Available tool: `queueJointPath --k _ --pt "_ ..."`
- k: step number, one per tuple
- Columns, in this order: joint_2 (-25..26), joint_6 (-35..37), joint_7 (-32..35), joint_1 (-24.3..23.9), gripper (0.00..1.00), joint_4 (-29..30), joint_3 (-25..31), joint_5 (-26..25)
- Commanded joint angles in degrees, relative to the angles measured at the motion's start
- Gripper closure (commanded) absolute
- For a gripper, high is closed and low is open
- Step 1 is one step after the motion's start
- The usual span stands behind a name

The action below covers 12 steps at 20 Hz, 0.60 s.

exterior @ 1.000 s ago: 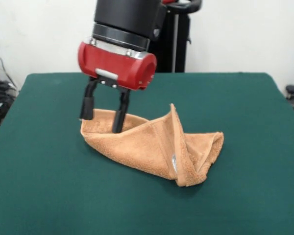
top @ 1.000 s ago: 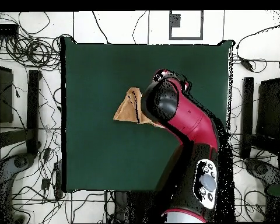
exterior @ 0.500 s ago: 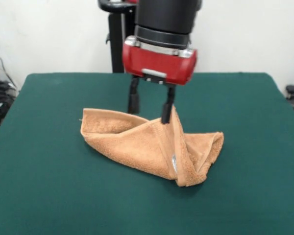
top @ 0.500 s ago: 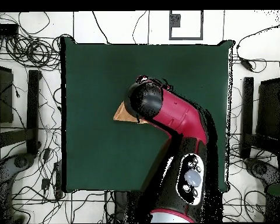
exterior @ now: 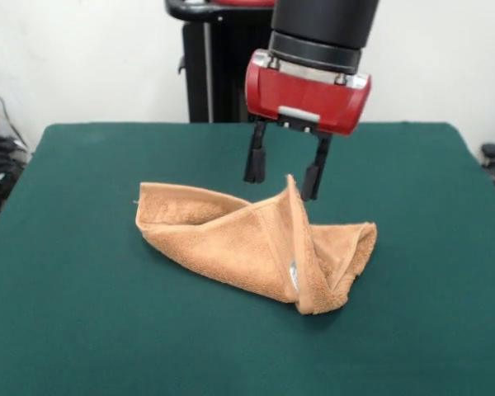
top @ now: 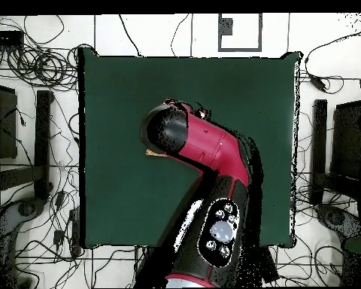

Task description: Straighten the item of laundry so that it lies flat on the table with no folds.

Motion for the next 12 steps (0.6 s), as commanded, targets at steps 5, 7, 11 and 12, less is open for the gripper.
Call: queueJointPath --k 5,7,11,12 --pt "4.5 0.4 9.7 -4.6 0.00 5.5 9.4 1.2" --pt "4.4 -2.1 7.7 -6.1 0.00 6.4 12.0 0.6" --pt "5.1 -3.7 7.1 -7.1 0.00 6.4 13.6 -0.7" --pt "5.2 -4.1 7.1 -7.3 0.00 6.6 14.1 -0.9"
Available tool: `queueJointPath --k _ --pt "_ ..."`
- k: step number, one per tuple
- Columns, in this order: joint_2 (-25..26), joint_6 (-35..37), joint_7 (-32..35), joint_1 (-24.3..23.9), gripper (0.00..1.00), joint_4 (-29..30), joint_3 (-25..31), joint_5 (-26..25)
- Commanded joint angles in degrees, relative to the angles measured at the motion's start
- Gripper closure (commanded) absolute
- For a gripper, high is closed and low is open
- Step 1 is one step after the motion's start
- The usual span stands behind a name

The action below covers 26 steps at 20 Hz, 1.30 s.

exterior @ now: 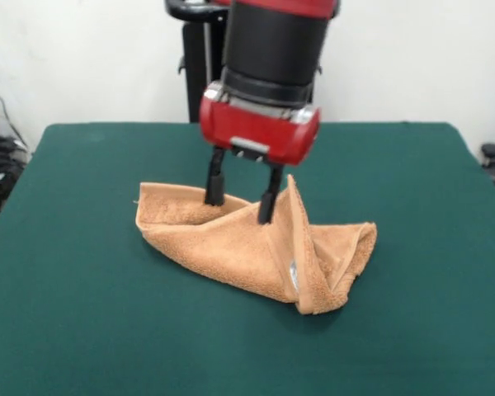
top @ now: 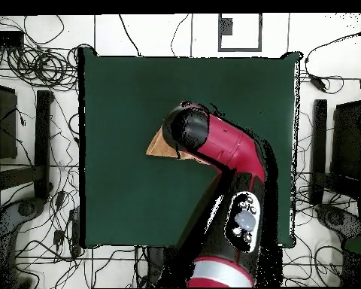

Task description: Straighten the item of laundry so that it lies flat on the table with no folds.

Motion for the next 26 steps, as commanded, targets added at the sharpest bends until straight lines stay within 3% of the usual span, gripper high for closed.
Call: queueJointPath --k 1,9,21,26 --pt "3.0 -3.4 7.3 -1.5 0.00 6.6 11.1 -1.1" --pt "1.3 -8.8 12.5 0.8 0.00 7.0 10.0 0.1" --pt "-0.2 -3.3 16.4 5.5 0.00 5.9 4.8 2.6" --pt "-1.2 -1.9 16.8 5.6 0.00 8.1 5.6 3.8"
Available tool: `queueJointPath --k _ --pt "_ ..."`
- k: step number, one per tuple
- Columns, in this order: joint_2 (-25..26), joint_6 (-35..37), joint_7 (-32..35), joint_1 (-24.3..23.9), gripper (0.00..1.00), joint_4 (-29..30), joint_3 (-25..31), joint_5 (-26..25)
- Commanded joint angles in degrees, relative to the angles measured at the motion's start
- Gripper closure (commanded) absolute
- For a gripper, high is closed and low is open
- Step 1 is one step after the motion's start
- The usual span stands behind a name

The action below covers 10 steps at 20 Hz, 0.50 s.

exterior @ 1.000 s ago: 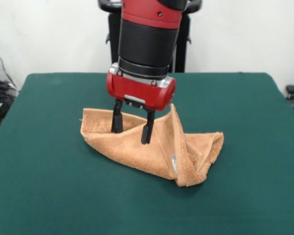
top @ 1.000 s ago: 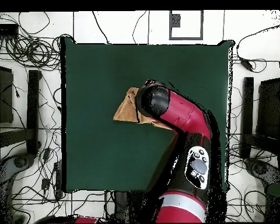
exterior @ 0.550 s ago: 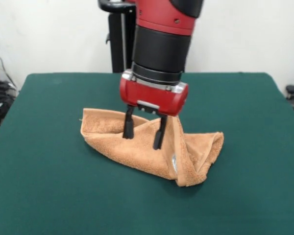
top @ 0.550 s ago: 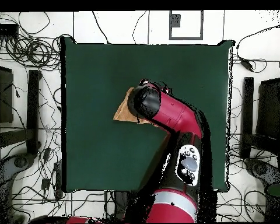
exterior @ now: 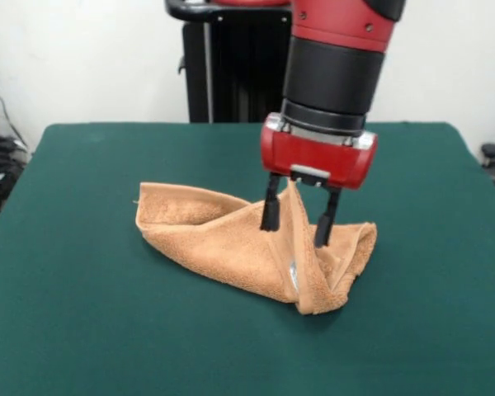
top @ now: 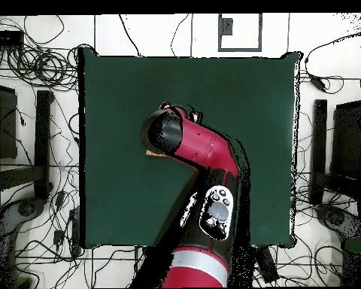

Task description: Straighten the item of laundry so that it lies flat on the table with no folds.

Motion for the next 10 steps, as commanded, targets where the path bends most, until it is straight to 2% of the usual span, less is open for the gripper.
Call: queueJointPath --k 1,6,10 --pt "-2.5 3.4 16.4 1.0 0.00 7.4 4.5 3.4" --pt "-3.4 4.0 13.2 -2.6 0.00 11.3 9.7 4.5" --pt "-3.3 2.5 12.9 -2.4 0.00 12.3 9.7 3.7"
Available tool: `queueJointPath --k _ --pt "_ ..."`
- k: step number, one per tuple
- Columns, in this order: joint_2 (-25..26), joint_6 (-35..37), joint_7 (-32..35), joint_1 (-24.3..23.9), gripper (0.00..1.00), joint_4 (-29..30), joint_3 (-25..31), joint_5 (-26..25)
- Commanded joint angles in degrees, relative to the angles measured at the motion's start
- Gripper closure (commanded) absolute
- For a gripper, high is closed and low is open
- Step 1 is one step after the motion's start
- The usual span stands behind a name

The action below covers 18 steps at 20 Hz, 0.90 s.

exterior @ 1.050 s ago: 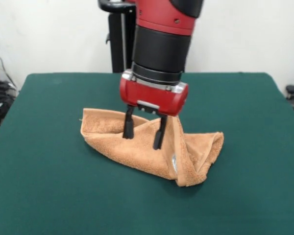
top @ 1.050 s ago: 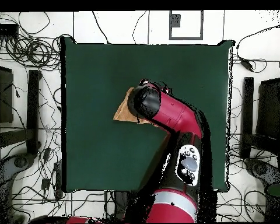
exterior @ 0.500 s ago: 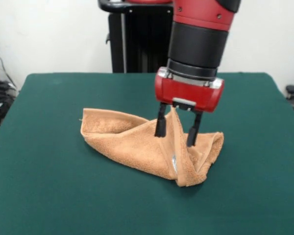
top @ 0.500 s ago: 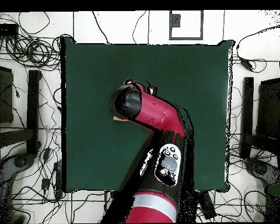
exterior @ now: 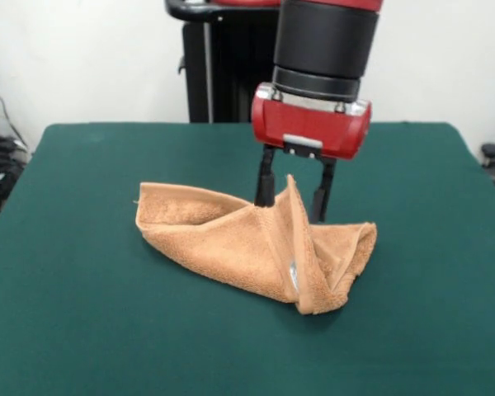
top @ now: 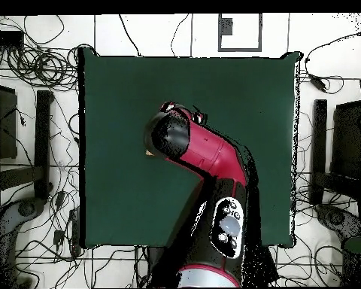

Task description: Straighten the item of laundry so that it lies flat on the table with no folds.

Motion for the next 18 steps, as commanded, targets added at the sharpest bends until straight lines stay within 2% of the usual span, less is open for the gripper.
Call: queueJointPath --k 1,7,18 --pt "1.3 2.4 12.9 -0.7 0.00 8.8 8.6 2.1" --pt "2.5 -0.4 12.5 0.1 0.00 7.9 8.4 0.9" --pt "3.3 -4.6 14.7 0.5 0.00 7.7 9.9 2.3"
